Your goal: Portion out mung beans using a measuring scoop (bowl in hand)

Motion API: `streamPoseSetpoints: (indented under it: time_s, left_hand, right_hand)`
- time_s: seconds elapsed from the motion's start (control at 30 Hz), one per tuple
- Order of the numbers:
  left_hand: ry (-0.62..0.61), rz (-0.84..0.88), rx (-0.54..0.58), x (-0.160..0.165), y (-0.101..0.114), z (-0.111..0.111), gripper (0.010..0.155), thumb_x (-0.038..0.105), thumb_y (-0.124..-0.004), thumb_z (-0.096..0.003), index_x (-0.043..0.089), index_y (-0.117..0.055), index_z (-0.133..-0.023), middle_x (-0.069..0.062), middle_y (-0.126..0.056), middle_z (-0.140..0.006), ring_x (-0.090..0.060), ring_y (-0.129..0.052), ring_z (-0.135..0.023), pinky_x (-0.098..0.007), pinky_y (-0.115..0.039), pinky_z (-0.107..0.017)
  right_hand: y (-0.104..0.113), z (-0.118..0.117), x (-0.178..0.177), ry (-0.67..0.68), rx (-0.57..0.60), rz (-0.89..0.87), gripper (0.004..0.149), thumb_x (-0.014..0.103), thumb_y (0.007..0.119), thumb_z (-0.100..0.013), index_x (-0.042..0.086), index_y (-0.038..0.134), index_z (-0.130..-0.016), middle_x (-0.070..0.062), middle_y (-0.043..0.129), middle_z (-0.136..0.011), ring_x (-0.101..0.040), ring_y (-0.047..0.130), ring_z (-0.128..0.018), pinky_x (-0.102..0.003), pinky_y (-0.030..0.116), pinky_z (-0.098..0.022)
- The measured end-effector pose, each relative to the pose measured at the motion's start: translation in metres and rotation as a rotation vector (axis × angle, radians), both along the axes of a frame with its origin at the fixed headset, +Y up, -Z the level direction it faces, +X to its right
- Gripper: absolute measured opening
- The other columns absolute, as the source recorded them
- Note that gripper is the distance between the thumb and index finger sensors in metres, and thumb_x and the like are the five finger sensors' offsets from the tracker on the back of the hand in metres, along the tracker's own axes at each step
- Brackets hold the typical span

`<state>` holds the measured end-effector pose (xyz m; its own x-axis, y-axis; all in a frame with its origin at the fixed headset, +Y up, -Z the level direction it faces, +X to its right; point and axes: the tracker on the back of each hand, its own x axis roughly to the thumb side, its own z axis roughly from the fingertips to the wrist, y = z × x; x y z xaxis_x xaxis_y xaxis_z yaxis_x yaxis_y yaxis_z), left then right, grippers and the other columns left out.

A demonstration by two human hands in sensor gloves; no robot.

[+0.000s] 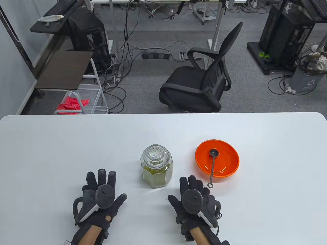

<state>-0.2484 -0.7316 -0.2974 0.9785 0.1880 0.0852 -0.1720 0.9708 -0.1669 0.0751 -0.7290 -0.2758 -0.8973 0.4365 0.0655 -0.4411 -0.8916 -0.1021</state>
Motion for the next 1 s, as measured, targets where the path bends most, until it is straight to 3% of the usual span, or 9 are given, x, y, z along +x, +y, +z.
streamPoseSetpoints:
  time_s: [0.33,1.0]
  left_hand:
    - [-0.034,0.002,0.008,0.006,0.009,0.0,0.091,0.069,-0.06,-0.0511,0.028,-0.008,-0.113,-0.01,0.007,-0.109,-0.06,0.002,-0.1,-0.077,-0.032,-0.072]
    - [-0.159,0.038,0.015,0.05,0.072,-0.018,0.09,0.07,-0.059,-0.0523,0.029,-0.01,-0.115,-0.008,0.001,-0.113,-0.059,-0.005,-0.106,-0.076,-0.036,-0.074]
  right_hand:
    - [0.001,-0.001,0.002,-0.018,0.002,-0.01,0.08,0.049,0.085,-0.041,0.007,0.056,-0.104,-0.028,0.045,-0.107,-0.057,0.05,-0.098,-0.079,0.041,-0.063]
    - [0.005,0.005,0.016,-0.031,0.022,-0.124,0.079,0.049,0.085,-0.041,0.006,0.058,-0.103,-0.028,0.048,-0.106,-0.057,0.053,-0.096,-0.079,0.042,-0.062]
